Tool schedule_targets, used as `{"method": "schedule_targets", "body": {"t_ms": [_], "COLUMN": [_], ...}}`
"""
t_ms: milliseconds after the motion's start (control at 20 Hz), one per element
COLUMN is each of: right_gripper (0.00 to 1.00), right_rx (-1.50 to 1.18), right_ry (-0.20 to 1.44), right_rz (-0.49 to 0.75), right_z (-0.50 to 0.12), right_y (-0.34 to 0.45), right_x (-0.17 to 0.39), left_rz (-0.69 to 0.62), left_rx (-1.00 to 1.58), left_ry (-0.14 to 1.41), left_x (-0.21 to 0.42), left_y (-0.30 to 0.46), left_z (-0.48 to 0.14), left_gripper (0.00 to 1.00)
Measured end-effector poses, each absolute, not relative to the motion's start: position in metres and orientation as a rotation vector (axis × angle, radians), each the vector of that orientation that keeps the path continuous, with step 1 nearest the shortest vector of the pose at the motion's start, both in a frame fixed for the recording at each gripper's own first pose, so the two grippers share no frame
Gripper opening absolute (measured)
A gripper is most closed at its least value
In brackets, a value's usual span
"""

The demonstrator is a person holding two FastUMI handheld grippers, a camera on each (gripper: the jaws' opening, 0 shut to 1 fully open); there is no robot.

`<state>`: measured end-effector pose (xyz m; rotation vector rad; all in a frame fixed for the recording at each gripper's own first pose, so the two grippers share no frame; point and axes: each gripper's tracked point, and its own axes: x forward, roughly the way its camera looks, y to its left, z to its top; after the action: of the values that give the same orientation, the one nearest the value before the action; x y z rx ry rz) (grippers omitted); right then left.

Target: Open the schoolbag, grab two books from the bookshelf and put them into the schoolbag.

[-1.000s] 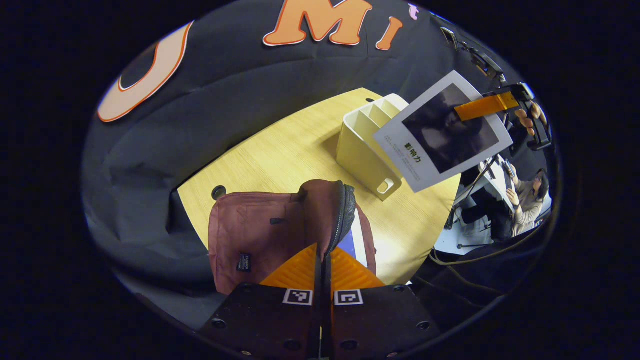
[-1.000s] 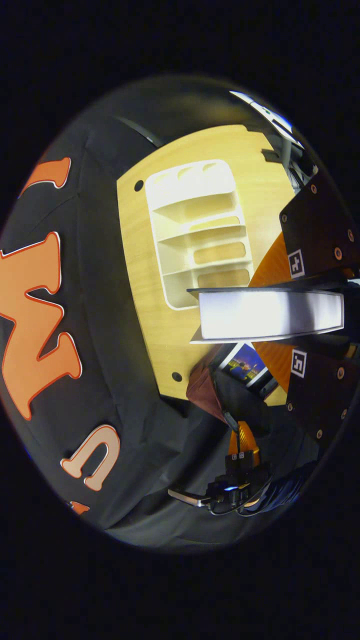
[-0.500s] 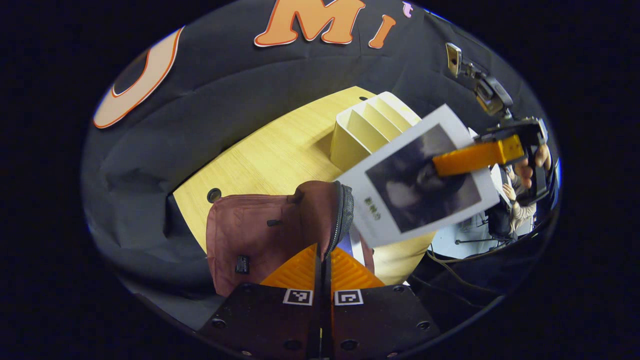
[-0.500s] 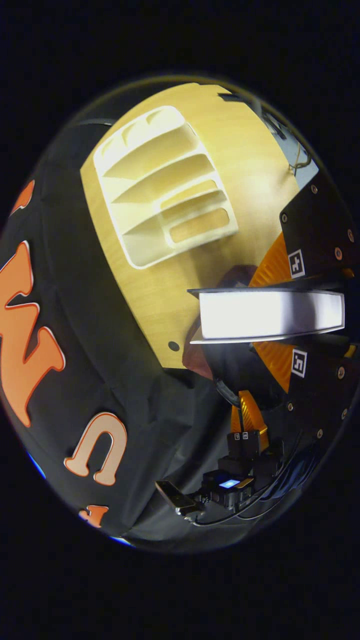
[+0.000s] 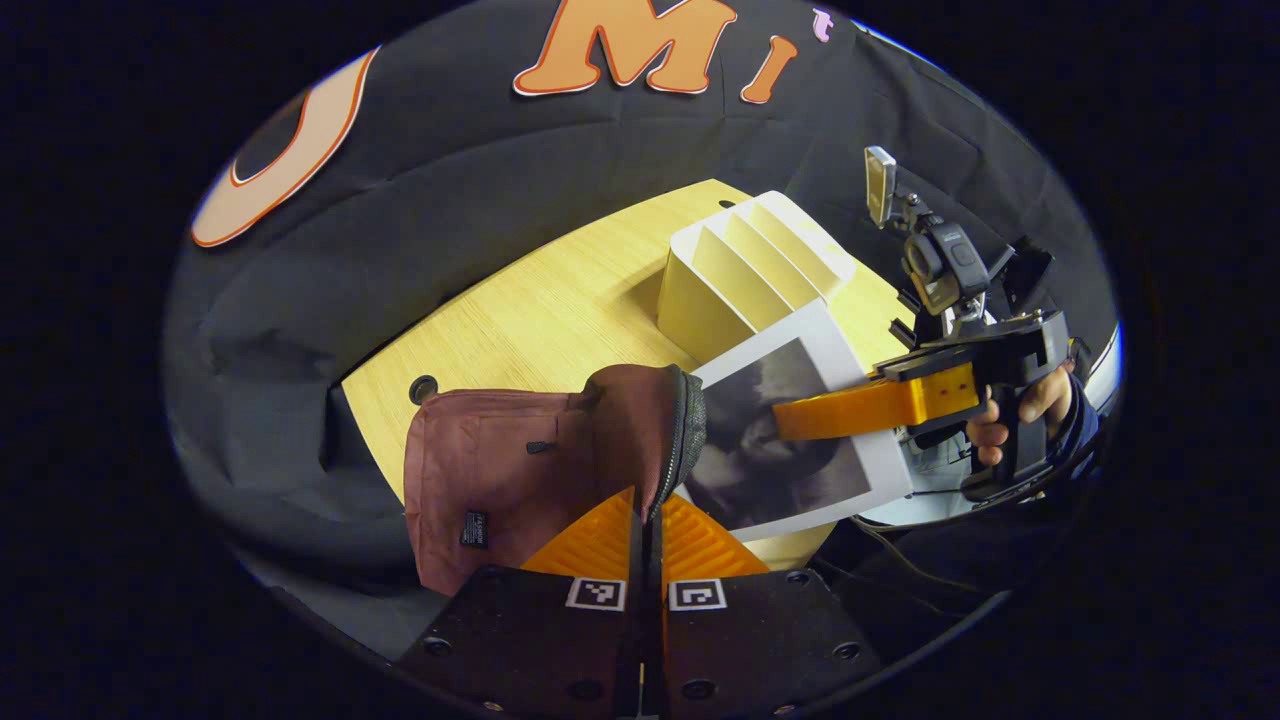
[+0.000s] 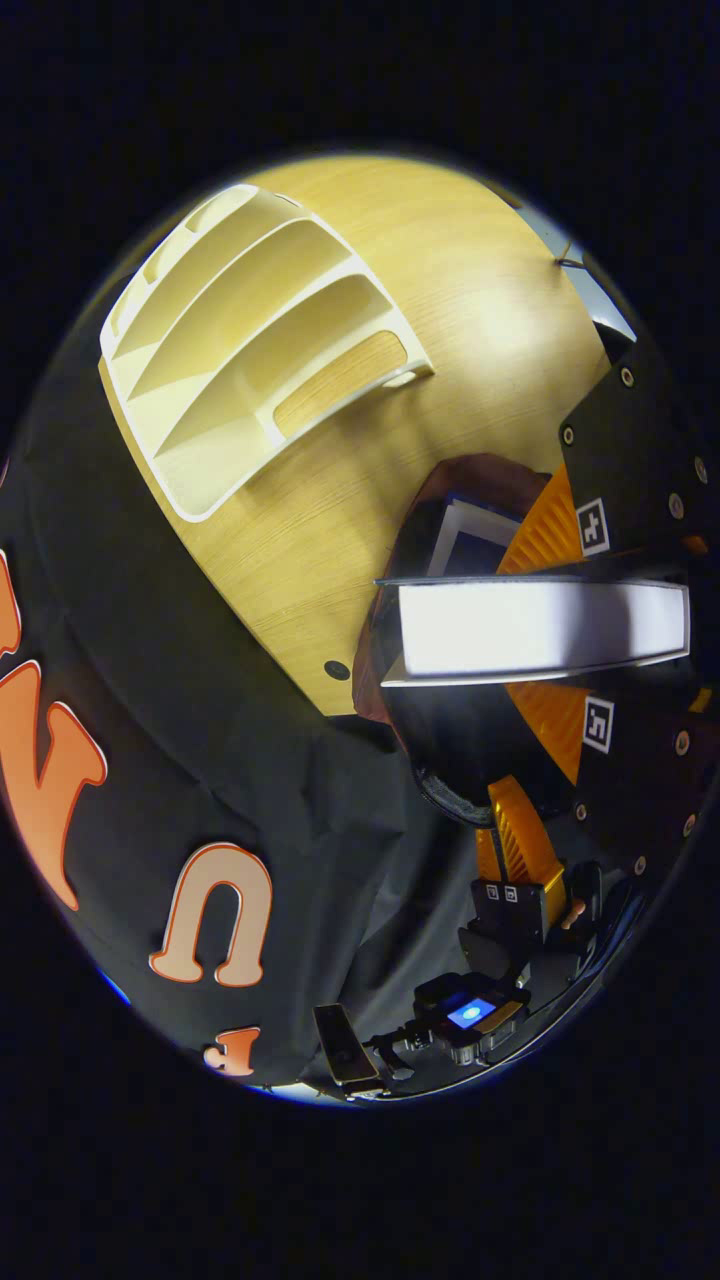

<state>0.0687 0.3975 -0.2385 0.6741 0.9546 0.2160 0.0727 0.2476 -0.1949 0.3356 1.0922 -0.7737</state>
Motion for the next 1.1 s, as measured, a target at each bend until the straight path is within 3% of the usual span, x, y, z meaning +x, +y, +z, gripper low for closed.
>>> {"method": "schedule_targets", "body": {"t_ms": [1100], "right_gripper": [0.36], "right_rx": [0.980], "right_ry": [0.849], "right_rz": [0.195], "right_z": [-0.334], "right_y": [0.480], "right_x": [0.104], "left_rz": [-0.779], "left_rx": [0.323], "left_ry": [1.046], "left_x": [0.054], "left_y": [0.226], "left_z": [-0.189], "left_gripper": [0.02]}}
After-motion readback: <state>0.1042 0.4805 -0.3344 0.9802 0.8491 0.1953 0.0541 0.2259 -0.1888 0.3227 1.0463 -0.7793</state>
